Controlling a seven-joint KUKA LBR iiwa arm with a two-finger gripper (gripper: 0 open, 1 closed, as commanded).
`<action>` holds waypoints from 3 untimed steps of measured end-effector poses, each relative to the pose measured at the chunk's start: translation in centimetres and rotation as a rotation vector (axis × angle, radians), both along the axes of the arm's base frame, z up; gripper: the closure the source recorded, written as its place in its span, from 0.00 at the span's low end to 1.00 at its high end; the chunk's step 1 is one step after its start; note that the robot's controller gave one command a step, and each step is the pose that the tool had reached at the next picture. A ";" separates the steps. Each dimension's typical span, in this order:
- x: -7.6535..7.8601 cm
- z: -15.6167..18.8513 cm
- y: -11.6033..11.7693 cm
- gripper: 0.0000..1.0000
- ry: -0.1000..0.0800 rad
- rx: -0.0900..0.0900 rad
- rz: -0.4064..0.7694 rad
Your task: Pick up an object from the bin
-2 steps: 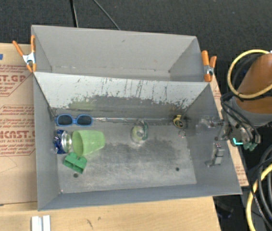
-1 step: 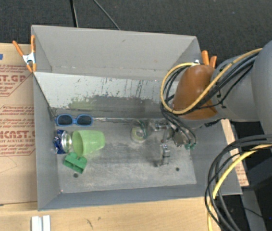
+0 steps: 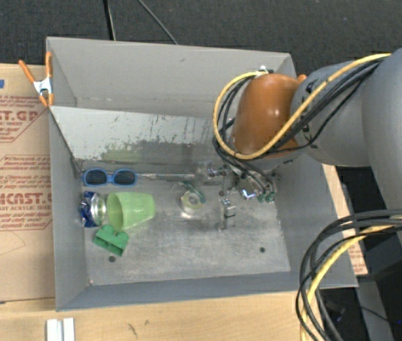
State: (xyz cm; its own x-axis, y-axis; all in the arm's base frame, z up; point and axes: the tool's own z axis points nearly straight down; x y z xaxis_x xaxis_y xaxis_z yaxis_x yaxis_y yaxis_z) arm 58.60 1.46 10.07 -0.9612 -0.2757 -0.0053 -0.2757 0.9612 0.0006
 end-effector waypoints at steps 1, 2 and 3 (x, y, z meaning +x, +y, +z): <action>0.0 1.5 2.9 0.00 0.001 -0.001 0.213; 0.9 -3.0 1.4 0.00 -0.004 0.000 0.342; 1.0 -2.9 1.5 0.00 0.000 -0.002 0.341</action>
Offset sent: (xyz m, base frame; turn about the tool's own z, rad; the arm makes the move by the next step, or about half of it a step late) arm -0.0003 0.0272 0.0145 -0.2116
